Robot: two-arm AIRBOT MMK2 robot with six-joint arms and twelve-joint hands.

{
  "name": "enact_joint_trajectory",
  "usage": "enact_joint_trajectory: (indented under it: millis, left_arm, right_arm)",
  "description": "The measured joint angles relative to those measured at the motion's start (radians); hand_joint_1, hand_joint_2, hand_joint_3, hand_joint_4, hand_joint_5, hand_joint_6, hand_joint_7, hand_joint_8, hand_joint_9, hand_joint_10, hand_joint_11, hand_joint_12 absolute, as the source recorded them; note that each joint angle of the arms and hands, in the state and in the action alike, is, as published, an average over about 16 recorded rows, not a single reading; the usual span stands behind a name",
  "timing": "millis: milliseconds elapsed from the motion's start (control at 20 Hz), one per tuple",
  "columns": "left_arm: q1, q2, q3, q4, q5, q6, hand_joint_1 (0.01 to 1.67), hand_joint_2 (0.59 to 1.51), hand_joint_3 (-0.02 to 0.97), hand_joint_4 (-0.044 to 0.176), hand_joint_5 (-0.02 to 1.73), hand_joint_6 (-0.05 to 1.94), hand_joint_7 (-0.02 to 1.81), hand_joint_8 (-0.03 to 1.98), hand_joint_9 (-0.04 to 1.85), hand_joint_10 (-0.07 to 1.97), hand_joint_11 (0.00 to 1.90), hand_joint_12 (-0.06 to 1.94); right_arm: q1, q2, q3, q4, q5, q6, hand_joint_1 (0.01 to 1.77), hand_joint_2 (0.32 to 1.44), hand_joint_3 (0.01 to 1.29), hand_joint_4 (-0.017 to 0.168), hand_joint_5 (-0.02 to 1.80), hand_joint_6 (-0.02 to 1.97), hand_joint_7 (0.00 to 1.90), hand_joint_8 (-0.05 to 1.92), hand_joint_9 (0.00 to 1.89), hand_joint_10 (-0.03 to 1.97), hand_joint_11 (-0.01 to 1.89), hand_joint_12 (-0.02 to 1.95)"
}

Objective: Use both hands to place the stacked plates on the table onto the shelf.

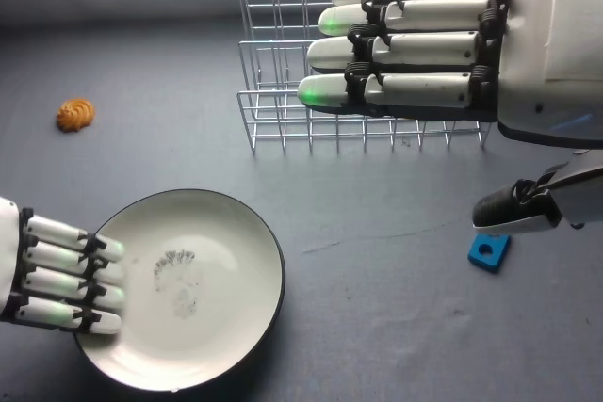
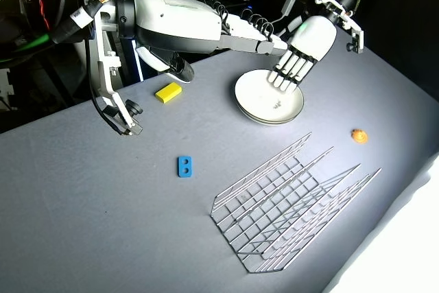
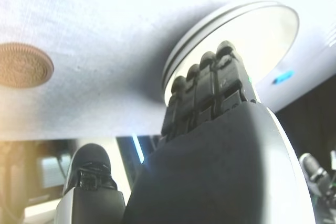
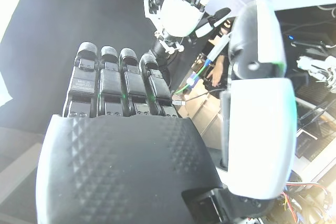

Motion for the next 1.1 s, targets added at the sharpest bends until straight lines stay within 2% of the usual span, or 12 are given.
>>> enact_joint_trajectory:
  millis: [250,500,1100]
  left_arm:
    - [0.024,-0.002,-0.008,-0.015,0.036,-0.002,0.02,1.117,0.022,-0.002,0.00,-0.02,0.01,-0.01,0.02,0.01,0.02,-0.01]
    - [0.055,0.001,-0.035,-0.041,0.062,-0.005,0.02,1.118,0.022,-0.004,-0.01,-0.02,0.01,-0.01,0.02,0.01,0.02,-0.01]
    - [0.103,0.002,-0.149,-0.162,0.142,-0.012,0.02,1.122,0.021,-0.009,-0.01,-0.03,-0.01,-0.02,0.00,0.00,0.02,0.00]
  right_arm:
    - [0.000,0.000,0.000,0.000,0.000,-0.001,0.88,0.95,0.02,0.007,0.02,0.02,0.02,0.02,0.01,0.01,0.02,-0.01]
    - [0.000,0.000,0.000,0.000,0.001,-0.001,0.88,0.95,0.02,0.007,0.02,0.02,0.02,0.02,0.01,0.01,0.02,-0.01]
    - [0.000,0.000,0.000,0.000,0.001,-0.002,0.95,0.95,0.02,0.007,0.02,0.02,0.02,0.02,0.01,0.01,0.02,-0.01]
